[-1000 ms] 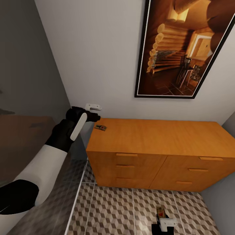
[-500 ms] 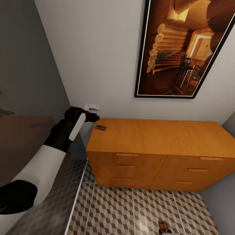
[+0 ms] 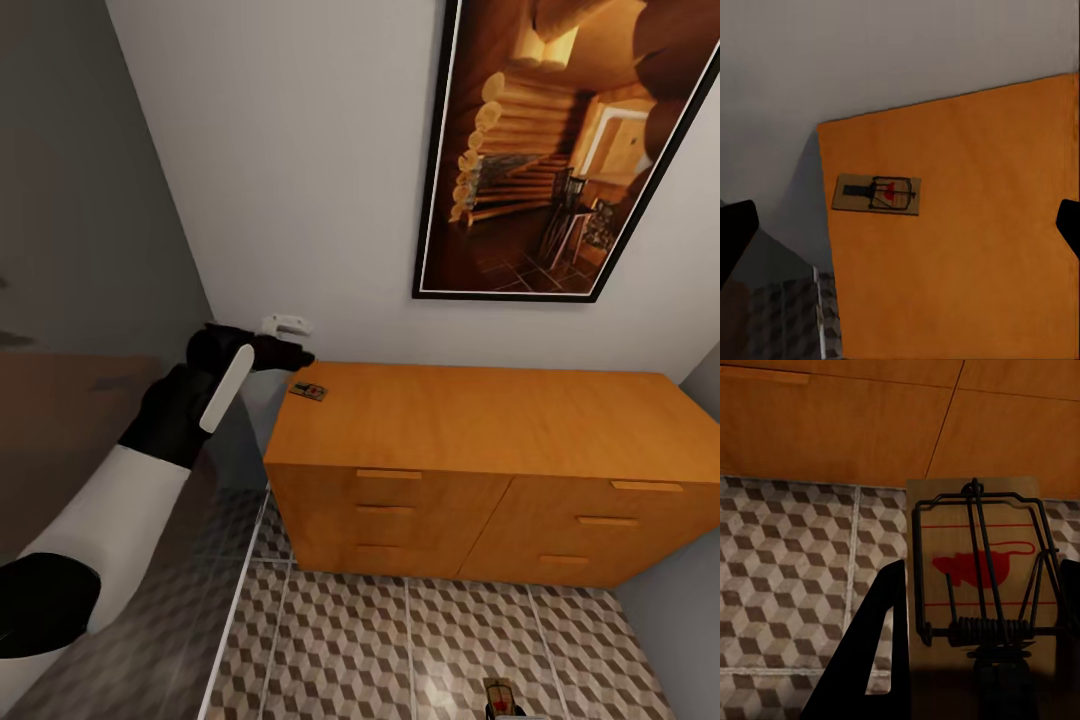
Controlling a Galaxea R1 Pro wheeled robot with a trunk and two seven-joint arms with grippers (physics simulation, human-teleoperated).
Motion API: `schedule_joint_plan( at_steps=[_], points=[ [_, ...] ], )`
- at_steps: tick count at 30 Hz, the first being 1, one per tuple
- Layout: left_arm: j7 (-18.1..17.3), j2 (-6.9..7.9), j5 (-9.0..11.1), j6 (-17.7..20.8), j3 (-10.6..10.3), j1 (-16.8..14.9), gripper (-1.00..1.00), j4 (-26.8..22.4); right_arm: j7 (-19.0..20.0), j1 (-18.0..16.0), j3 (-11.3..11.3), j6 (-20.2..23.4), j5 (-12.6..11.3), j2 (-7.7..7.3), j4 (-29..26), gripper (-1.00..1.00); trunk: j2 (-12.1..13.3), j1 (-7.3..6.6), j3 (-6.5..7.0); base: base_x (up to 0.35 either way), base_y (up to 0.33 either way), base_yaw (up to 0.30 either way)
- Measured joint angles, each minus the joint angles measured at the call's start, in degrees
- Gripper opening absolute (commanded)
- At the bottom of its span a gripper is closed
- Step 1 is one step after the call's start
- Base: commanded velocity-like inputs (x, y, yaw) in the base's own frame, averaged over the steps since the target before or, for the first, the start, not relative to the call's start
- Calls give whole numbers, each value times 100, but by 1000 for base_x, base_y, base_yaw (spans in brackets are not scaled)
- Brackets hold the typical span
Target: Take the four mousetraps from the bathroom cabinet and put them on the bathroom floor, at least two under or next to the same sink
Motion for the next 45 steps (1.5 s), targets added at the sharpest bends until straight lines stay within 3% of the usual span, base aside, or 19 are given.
schedule_joint_plan(
  at_steps=[5,10,14,23,34,40,45],
  points=[
    [-51,86,4,7,-500,1,100,-183,0,0,0,0,0,1,0,-100,0,0,0,0,0,0],
    [-363,164,41,9,-1086,1,100,-381,0,0,0,0,0,1,0,-100,0,0,0,0,0,0],
    [-549,196,49,10,-1282,1,100,-421,0,0,0,0,0,1,0,-100,0,0,0,0,0,0],
    [-710,310,63,19,-1386,1,100,-438,0,0,0,0,0,1,0,-100,0,0,0,0,0,0],
    [-1921,717,58,14,-1506,-7,100,-444,0,0,0,0,0,1,0,-100,0,0,0,0,0,0],
    [-2518,845,49,9,-1510,-8,100,-445,0,0,0,0,0,1,0,-100,0,0,0,0,0,0],
    [-2805,886,41,7,-1506,-8,100,-445,0,0,0,0,0,1,0,-100,0,0,0,0,0,0]
  ],
)
